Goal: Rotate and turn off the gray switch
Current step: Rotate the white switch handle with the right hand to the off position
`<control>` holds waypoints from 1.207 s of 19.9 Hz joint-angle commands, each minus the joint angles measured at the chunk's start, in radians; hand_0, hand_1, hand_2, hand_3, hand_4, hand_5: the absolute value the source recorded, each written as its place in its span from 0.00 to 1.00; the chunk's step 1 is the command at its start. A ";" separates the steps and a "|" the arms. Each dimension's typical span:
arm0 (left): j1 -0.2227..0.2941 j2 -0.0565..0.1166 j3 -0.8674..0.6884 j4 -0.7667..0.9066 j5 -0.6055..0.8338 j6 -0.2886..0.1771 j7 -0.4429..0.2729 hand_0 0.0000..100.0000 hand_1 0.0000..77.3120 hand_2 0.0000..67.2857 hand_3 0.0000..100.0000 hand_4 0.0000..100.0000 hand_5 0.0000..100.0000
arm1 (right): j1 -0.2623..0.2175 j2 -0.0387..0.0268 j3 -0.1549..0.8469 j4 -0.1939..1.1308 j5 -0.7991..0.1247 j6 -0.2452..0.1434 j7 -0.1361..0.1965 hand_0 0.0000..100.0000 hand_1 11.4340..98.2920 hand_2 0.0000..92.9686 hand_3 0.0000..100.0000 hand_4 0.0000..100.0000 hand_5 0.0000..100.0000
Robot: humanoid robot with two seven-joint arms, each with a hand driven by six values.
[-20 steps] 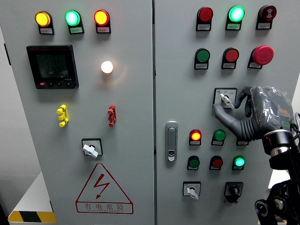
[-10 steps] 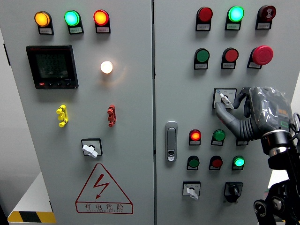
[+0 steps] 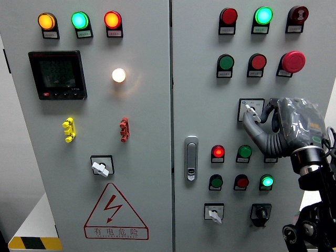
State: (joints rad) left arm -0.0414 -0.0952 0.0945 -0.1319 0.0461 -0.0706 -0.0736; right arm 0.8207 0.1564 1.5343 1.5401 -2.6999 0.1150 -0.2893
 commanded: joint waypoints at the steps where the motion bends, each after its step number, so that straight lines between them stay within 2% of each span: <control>1: 0.000 0.000 0.001 0.000 0.001 0.000 0.000 0.89 0.00 0.20 0.19 0.08 0.11 | 0.000 0.0000 -0.002 0.000 0.000 0.000 -0.001 0.50 0.23 0.78 0.98 1.00 1.00; 12: 0.000 0.000 0.001 0.000 0.000 0.000 0.000 0.89 0.00 0.20 0.19 0.08 0.11 | 0.008 0.0000 -0.008 0.000 0.002 0.002 -0.001 0.58 0.23 0.79 0.97 1.00 1.00; 16: 0.000 0.000 0.001 0.000 0.001 0.000 0.000 0.89 0.00 0.20 0.19 0.08 0.11 | 0.008 0.0000 -0.010 0.002 0.003 0.003 -0.018 0.59 0.23 0.80 0.97 1.00 1.00; 21: 0.000 0.000 0.001 0.000 0.001 0.000 0.000 0.89 0.00 0.20 0.19 0.08 0.11 | 0.018 0.0015 -0.011 0.002 0.003 0.006 -0.018 0.60 0.23 0.80 0.97 1.00 1.00; 24: 0.000 0.000 0.001 0.000 0.000 0.000 0.000 0.89 0.00 0.20 0.19 0.08 0.11 | 0.020 0.0000 -0.011 0.002 0.003 0.005 -0.018 0.60 0.23 0.80 0.97 1.00 1.00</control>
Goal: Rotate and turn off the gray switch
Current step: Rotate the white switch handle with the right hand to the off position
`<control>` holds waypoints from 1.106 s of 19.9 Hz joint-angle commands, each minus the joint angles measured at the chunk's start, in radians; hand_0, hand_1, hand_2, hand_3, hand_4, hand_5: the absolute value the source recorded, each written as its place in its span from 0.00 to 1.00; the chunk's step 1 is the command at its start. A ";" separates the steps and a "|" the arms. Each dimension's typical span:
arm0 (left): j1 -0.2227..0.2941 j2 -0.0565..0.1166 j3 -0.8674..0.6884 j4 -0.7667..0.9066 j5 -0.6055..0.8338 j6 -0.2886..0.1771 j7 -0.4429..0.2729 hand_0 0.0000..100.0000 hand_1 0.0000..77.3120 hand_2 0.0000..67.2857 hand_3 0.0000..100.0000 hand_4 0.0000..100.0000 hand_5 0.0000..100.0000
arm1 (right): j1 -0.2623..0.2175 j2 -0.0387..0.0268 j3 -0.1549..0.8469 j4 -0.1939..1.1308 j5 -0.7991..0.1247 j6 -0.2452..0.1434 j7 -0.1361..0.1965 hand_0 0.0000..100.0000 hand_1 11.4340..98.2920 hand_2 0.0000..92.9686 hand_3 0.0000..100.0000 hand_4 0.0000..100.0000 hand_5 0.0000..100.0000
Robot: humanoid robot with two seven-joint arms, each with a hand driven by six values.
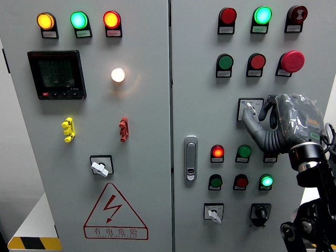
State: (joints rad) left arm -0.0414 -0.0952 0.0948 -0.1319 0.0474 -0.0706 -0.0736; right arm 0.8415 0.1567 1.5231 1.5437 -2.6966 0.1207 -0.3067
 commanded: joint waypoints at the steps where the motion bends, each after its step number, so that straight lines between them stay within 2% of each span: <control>1: 0.000 0.000 -0.001 0.000 0.000 0.000 0.000 0.89 0.00 0.20 0.19 0.08 0.11 | -0.001 0.0013 0.000 -0.002 0.000 -0.001 0.000 0.60 0.23 0.80 0.97 1.00 1.00; 3: 0.000 0.000 0.000 0.000 -0.001 0.000 0.000 0.89 0.00 0.20 0.19 0.08 0.11 | -0.002 -0.0003 0.000 -0.002 0.000 -0.001 -0.002 0.61 0.23 0.80 0.97 1.00 1.00; 4: 0.000 0.000 0.000 0.000 -0.001 0.000 0.000 0.89 0.00 0.20 0.19 0.08 0.11 | -0.002 0.0013 -0.001 -0.002 0.000 -0.001 -0.003 0.61 0.23 0.79 0.97 1.00 1.00; 16: 0.000 0.000 0.000 0.000 0.000 0.000 0.000 0.89 0.00 0.20 0.19 0.08 0.11 | -0.002 0.0013 -0.003 -0.002 0.000 -0.006 -0.012 0.62 0.24 0.80 0.97 1.00 1.00; 20: 0.000 0.000 0.000 0.000 -0.001 0.000 0.000 0.89 0.00 0.20 0.19 0.08 0.11 | -0.010 0.0059 0.005 0.012 0.000 -0.009 -0.006 0.66 0.20 0.73 0.96 1.00 1.00; 21: 0.000 0.000 0.000 0.000 0.000 0.000 0.000 0.89 0.00 0.20 0.19 0.08 0.11 | -0.015 0.0059 0.009 0.021 0.001 -0.009 -0.002 0.68 0.19 0.70 0.98 0.99 1.00; 22: 0.000 0.000 -0.001 0.000 0.000 0.000 0.000 0.89 0.00 0.20 0.19 0.08 0.11 | -0.021 0.0059 0.012 0.030 0.006 -0.010 -0.002 0.68 0.18 0.69 1.00 0.90 1.00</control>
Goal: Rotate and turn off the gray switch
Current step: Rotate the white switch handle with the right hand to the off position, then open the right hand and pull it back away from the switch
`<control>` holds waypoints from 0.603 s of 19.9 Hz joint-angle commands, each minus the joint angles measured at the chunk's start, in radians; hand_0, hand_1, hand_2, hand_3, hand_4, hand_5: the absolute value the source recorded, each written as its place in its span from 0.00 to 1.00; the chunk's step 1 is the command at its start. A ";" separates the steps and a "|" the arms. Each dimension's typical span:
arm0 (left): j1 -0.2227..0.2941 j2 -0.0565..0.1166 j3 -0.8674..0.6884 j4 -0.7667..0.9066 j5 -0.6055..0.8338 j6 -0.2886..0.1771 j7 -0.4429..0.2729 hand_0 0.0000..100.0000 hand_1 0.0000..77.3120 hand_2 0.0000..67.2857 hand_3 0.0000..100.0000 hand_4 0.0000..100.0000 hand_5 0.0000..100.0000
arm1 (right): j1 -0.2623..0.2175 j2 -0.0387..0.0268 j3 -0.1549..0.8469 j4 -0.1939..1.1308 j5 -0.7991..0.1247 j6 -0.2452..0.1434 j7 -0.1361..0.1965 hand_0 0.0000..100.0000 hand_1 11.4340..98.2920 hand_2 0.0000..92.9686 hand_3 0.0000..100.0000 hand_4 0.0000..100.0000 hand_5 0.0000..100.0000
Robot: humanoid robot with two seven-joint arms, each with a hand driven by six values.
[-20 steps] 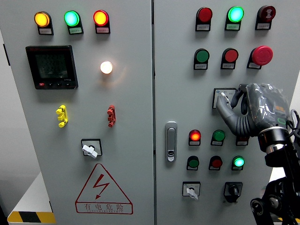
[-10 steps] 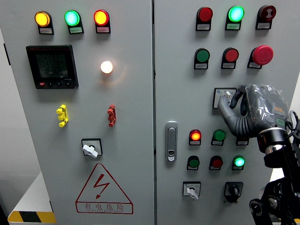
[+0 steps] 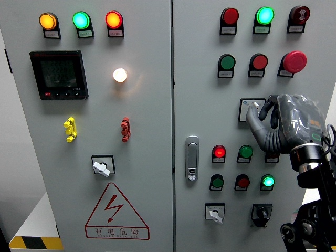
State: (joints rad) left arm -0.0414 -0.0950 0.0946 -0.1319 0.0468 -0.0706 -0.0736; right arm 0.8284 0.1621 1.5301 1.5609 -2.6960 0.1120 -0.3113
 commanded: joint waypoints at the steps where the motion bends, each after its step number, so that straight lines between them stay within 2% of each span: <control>1: 0.000 0.000 0.001 0.000 0.001 0.000 0.000 0.89 0.00 0.20 0.19 0.08 0.11 | -0.015 0.0005 0.007 0.024 0.008 -0.002 0.005 0.68 0.18 0.68 1.00 0.90 1.00; 5: 0.000 0.000 0.001 0.000 0.001 0.000 0.000 0.89 0.00 0.20 0.19 0.08 0.11 | -0.029 0.0005 0.013 0.048 0.015 -0.009 0.008 0.68 0.18 0.62 0.99 0.89 1.00; 9: 0.000 0.000 0.001 0.000 -0.001 0.000 0.000 0.89 0.00 0.20 0.19 0.08 0.11 | -0.052 0.0005 0.016 0.090 0.027 -0.015 0.009 0.66 0.18 0.57 0.89 0.83 1.00; 11: 0.000 0.000 0.001 0.000 -0.001 0.000 0.000 0.89 0.00 0.20 0.19 0.08 0.11 | -0.061 0.0005 0.018 0.105 0.028 -0.015 0.012 0.64 0.19 0.47 0.78 0.71 1.00; 12: 0.000 0.000 0.001 0.000 0.001 0.000 0.000 0.89 0.00 0.20 0.19 0.08 0.11 | -0.064 -0.0010 0.018 0.114 0.028 -0.015 0.030 0.64 0.19 0.46 0.75 0.68 1.00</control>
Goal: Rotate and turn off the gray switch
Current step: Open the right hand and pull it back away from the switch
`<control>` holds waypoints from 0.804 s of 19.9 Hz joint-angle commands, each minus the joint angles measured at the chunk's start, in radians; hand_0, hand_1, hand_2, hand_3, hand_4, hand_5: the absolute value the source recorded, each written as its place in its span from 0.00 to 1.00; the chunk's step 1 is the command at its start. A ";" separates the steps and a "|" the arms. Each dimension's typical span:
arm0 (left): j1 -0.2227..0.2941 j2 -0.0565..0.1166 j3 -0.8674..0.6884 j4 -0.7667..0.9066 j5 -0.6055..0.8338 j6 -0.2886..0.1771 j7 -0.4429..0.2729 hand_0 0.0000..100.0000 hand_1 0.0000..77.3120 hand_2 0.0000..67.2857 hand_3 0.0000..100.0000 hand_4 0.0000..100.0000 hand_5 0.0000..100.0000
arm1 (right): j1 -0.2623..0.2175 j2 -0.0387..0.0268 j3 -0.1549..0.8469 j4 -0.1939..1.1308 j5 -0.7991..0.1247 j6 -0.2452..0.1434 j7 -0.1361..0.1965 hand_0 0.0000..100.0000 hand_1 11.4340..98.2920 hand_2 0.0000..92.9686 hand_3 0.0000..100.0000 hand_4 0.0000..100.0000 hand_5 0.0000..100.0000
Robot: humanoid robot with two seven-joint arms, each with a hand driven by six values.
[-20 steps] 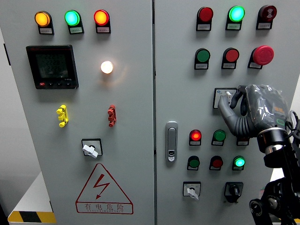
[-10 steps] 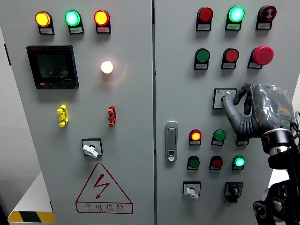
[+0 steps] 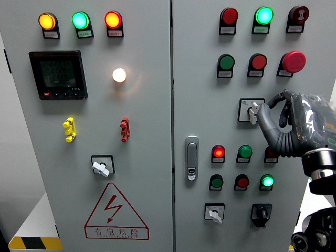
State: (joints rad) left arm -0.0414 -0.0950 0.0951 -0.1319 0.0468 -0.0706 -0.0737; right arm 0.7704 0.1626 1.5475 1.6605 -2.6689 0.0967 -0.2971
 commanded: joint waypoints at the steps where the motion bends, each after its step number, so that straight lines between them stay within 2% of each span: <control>1: 0.000 0.000 0.000 0.000 0.001 0.000 0.000 0.89 0.00 0.20 0.19 0.08 0.11 | -0.017 -0.0015 0.000 0.027 0.001 0.000 0.047 0.63 0.19 0.44 0.70 0.63 1.00; 2: 0.000 0.000 0.000 0.000 -0.001 0.000 0.000 0.89 0.00 0.20 0.19 0.08 0.11 | -0.028 -0.0015 0.002 0.042 0.000 0.000 0.061 0.61 0.20 0.43 0.65 0.58 0.95; 4: 0.000 0.000 0.000 0.000 -0.001 0.000 0.000 0.89 0.00 0.20 0.19 0.08 0.11 | -0.048 -0.0015 0.011 0.071 0.001 0.000 0.067 0.58 0.19 0.41 0.60 0.50 0.84; 5: 0.000 0.000 0.000 0.000 -0.001 0.000 0.000 0.89 0.00 0.20 0.19 0.08 0.11 | -0.060 -0.0015 0.013 0.087 0.000 0.000 0.070 0.47 0.17 0.37 0.55 0.45 0.77; 6: 0.000 0.000 0.000 0.000 0.001 0.000 0.000 0.89 0.00 0.20 0.19 0.08 0.11 | -0.071 -0.0015 0.014 0.103 0.000 0.001 0.075 0.30 0.18 0.35 0.52 0.43 0.74; 7: 0.000 0.000 0.000 0.000 0.001 0.000 0.000 0.89 0.00 0.20 0.19 0.08 0.11 | -0.083 -0.0015 0.020 0.119 0.000 0.001 0.079 0.01 0.20 0.32 0.49 0.40 0.71; 10: 0.000 0.000 -0.001 0.000 0.001 0.000 0.000 0.89 0.00 0.20 0.19 0.08 0.11 | -0.117 -0.0031 0.046 0.160 0.000 0.008 0.121 0.00 0.25 0.28 0.42 0.33 0.63; 14: 0.000 0.000 -0.001 0.000 0.001 0.000 0.000 0.89 0.00 0.20 0.19 0.08 0.11 | -0.158 -0.0031 0.065 0.222 0.000 0.018 0.138 0.00 0.28 0.22 0.34 0.26 0.52; 16: 0.000 0.000 0.000 0.000 -0.001 0.000 0.000 0.89 0.00 0.20 0.19 0.08 0.11 | -0.177 -0.0031 0.074 0.245 -0.002 0.018 0.170 0.00 0.28 0.20 0.31 0.23 0.49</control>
State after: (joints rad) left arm -0.0414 -0.0952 0.0941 -0.1319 0.0475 -0.0706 -0.0735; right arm 0.6087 0.1594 1.6140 1.8864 -2.6693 0.1147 -0.1497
